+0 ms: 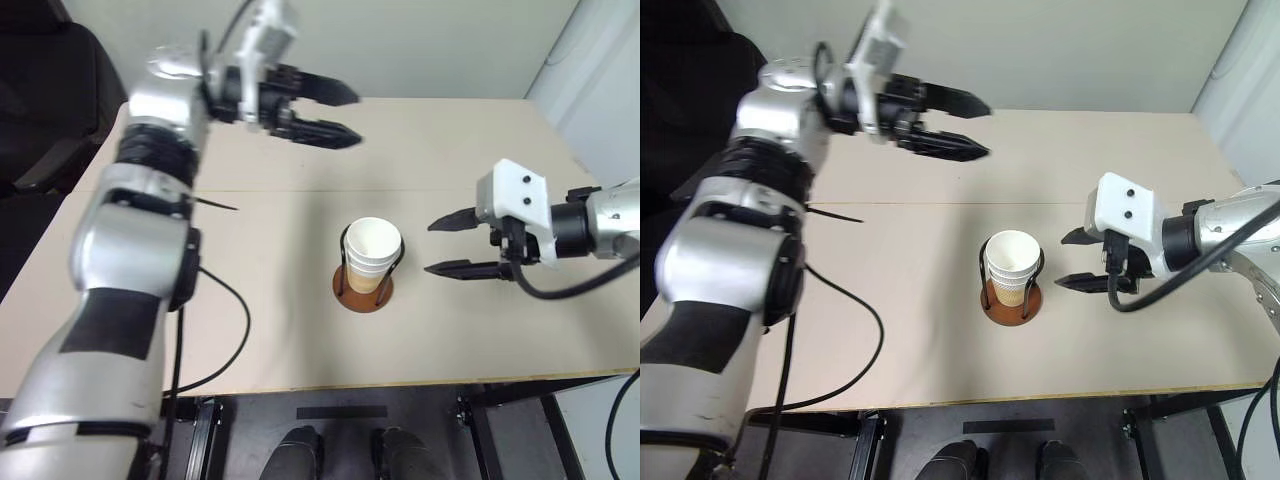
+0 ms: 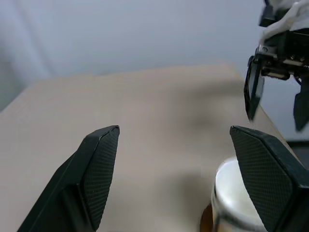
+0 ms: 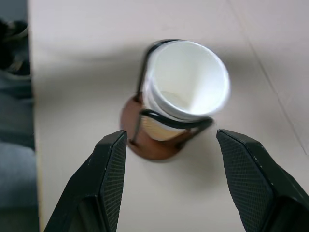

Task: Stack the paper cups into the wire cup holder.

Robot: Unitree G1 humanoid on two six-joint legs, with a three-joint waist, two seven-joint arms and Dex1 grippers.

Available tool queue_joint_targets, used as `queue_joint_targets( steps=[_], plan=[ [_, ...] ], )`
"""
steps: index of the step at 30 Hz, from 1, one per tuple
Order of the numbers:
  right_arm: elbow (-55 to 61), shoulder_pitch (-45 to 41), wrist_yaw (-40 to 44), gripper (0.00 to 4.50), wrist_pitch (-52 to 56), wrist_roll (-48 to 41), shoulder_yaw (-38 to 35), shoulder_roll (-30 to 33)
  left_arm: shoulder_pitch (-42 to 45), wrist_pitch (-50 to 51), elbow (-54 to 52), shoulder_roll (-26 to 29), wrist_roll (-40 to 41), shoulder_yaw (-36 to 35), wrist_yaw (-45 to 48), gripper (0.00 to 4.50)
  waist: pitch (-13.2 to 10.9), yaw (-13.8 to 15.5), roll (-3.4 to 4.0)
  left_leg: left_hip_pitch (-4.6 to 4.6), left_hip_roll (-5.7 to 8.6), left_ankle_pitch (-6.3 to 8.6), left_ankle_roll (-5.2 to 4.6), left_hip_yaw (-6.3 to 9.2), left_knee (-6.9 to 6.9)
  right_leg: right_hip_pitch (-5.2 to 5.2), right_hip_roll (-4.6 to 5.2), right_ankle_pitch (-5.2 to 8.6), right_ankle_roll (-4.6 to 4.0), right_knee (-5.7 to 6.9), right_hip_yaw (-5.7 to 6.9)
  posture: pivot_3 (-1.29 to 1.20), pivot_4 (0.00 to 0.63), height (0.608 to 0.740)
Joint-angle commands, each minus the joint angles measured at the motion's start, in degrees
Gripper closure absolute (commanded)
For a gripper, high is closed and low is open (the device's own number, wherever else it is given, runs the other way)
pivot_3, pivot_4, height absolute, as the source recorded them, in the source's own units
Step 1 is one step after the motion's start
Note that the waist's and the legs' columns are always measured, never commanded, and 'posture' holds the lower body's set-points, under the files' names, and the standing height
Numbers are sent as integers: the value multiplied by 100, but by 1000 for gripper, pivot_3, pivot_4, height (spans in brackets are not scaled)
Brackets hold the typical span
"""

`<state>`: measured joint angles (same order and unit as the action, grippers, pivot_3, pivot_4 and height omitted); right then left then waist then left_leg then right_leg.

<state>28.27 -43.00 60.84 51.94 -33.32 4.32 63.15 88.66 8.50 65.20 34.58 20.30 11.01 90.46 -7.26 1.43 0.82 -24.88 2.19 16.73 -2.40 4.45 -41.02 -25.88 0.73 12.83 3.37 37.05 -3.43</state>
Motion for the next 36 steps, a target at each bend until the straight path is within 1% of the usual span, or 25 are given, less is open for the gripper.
queue_joint_targets(
  steps=[1,4,9,12,15,19,24,28,36],
  plan=[
    [-284,68,-202,1519,-68,110,-332,-41,-442,377,-504,407,-130,-302,145,577,1,25,-3,-1,6,0,0,-1,1,0,-6,0,0,2,12,0,150,740],
    [-671,245,-349,1519,-161,216,-477,-106,-1095,670,-1038,858,-133,-543,51,577,2,52,-9,-6,11,-1,-1,14,-9,-1,-2,-1,-1,-5,18,0,150,740],
    [-1352,671,-505,1519,-396,430,-885,-41,-2208,1217,-2100,1302,38,-1077,-388,577,6,74,-16,-5,17,-2,-3,13,-11,8,6,-1,0,-11,20,0,150,740],
    [-1733,912,-567,1519,-511,552,-1217,74,-2741,1555,-2633,1401,197,-1482,-846,577,6,80,-17,-2,15,-3,-3,9,-14,8,3,-1,-1,-3,18,0,150,740],
    [-1837,1054,-582,1519,-528,599,-1369,144,-3095,1662,-2917,1415,226,-1771,-1298,577,7,82,-17,2,14,-4,-1,10,-15,15,3,-1,-1,0,19,0,150,740],
    [-1783,1064,-699,1519,-383,621,-1327,121,-3180,1791,-2871,1397,200,-2040,-1847,577,6,42,-16,50,12,-4,-1,2,-2,54,2,-1,-2,-3,12,0,150,740],
    [-1710,838,-746,1519,-341,653,-1095,8,-2955,1535,-2467,1383,101,-2231,-2333,577,6,33,-16,68,13,-4,-1,1,1,72,2,-1,-2,-2,9,0,150,740],
    [-1654,812,-629,1519,-529,726,-918,-58,-3247,1547,-2779,1408,88,-2157,-2295,577,6,33,-16,70,13,-4,-1,3,5,74,3,-2,-3,-8,10,0,150,740],
    [-1579,746,-755,1519,-653,723,-948,-352,-3322,1741,-3021,1565,100,-2208,-2415,577,6,34,-16,70,13,-4,-1,4,6,74,2,-2,-4,-8,10,0,150,740]
  ],
)
